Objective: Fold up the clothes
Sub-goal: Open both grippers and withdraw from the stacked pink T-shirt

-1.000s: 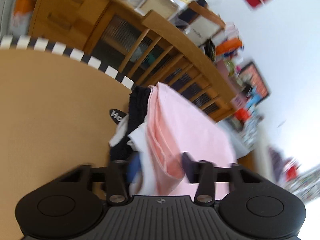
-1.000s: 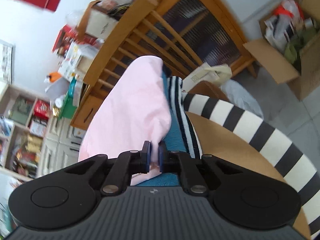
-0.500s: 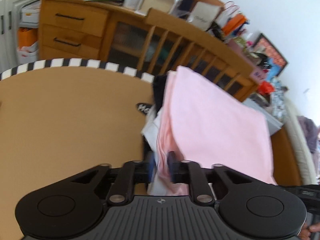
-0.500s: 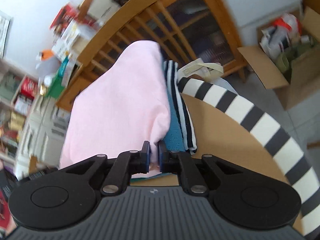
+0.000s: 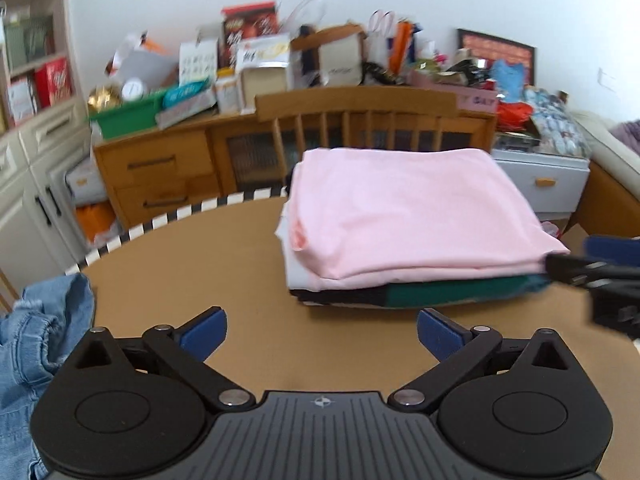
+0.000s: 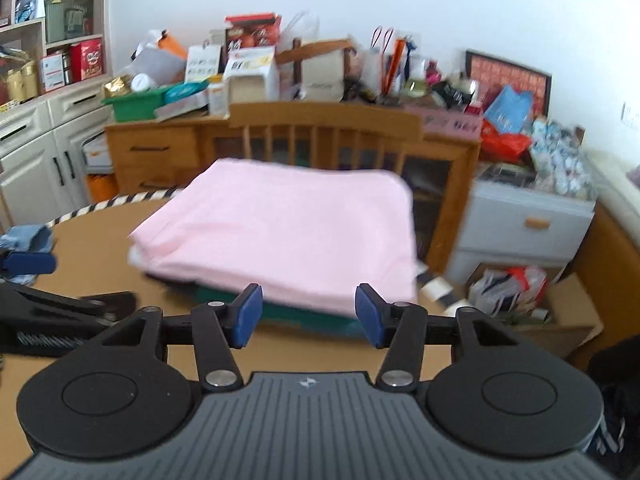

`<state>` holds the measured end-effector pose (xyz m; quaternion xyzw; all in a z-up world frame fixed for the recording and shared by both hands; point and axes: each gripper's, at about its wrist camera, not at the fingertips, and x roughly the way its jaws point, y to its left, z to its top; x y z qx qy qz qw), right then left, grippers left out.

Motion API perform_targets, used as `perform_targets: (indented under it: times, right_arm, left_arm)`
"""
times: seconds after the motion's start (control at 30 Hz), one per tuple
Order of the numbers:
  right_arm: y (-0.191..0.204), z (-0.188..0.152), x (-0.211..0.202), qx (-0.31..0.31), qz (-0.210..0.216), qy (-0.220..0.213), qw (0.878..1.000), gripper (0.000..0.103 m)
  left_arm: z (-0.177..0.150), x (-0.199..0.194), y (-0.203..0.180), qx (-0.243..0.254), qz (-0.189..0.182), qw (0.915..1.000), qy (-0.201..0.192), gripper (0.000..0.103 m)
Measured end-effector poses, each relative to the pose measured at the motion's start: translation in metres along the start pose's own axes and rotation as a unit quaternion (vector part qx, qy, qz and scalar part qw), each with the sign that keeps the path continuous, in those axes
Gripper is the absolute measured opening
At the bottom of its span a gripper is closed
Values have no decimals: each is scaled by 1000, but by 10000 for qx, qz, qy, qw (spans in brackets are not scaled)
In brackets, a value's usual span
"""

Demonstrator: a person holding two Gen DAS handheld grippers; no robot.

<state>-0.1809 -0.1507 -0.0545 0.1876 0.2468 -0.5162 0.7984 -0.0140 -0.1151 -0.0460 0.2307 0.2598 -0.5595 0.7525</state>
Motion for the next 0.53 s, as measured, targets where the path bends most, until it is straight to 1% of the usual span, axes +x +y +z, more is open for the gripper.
perform_targets:
  times: [0.03,0.1,0.17,0.33,0.47,0.53]
  right_arm:
    - [2,-2,-5,44,12,27,10000,54]
    - [5,-4,-18,98,-23,26,9999,62]
    - [7,-4,-29,128,-101,-4,9999,65]
    - [7,-5,-48,162,-164,-95,9997,67]
    - [6,-7,-56,173,-142,-84,9997,68]
    - [5,-7,-58,201,-158,-64,9997,71]
  left_arm:
    - [-1,-5,-1,-32,-9,10000,-15,103]
    - [-4,-14,-3,-97,-26,9999,-45,103]
    - [-6,-23,-5,-162,-43,9998,-74,103]
    - [-9,-41,-7,-369,-40,9992,-118,103]
    - [-9,-51,-9,-451,-145,9988,-145,103]
    - [-9,-55,-12,-456,-176,9987,-160,103]
